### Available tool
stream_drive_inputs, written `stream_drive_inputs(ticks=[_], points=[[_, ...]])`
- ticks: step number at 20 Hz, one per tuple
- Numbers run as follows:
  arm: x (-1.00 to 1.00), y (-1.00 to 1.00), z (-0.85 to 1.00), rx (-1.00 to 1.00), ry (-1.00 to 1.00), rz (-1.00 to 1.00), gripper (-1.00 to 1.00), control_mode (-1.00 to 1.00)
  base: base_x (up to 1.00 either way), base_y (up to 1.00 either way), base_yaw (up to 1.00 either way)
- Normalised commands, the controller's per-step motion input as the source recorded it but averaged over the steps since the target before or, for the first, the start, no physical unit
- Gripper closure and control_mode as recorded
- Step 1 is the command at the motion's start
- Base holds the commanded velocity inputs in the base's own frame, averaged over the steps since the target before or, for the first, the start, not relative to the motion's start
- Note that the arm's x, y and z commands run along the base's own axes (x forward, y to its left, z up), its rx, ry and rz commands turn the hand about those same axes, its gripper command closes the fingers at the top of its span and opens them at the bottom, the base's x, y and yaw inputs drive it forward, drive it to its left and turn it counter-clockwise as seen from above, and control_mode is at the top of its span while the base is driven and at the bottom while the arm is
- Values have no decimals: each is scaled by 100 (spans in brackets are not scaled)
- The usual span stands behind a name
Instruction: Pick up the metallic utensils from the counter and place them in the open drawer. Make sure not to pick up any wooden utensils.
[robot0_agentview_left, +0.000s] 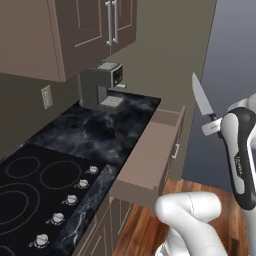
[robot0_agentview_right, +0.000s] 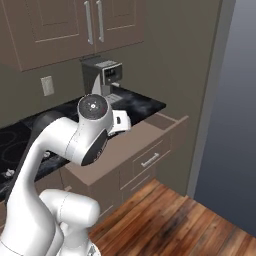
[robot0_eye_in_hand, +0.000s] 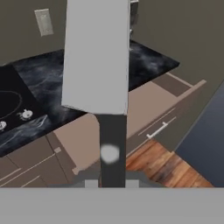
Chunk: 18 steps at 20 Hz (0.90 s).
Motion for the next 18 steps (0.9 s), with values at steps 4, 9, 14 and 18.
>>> stream_drive_inputs(ticks=[4,9,14,18], points=[[6,0,-11,0,0,-4,100,-100,5,1,-8],[0,48,-23,2,-4,-5,100,-100,0,0,0],[68,50,-49,12,0,-7,100,-100,0,0,0],[82,37,-69,27,1,-24,100,-100,0,0,0]])
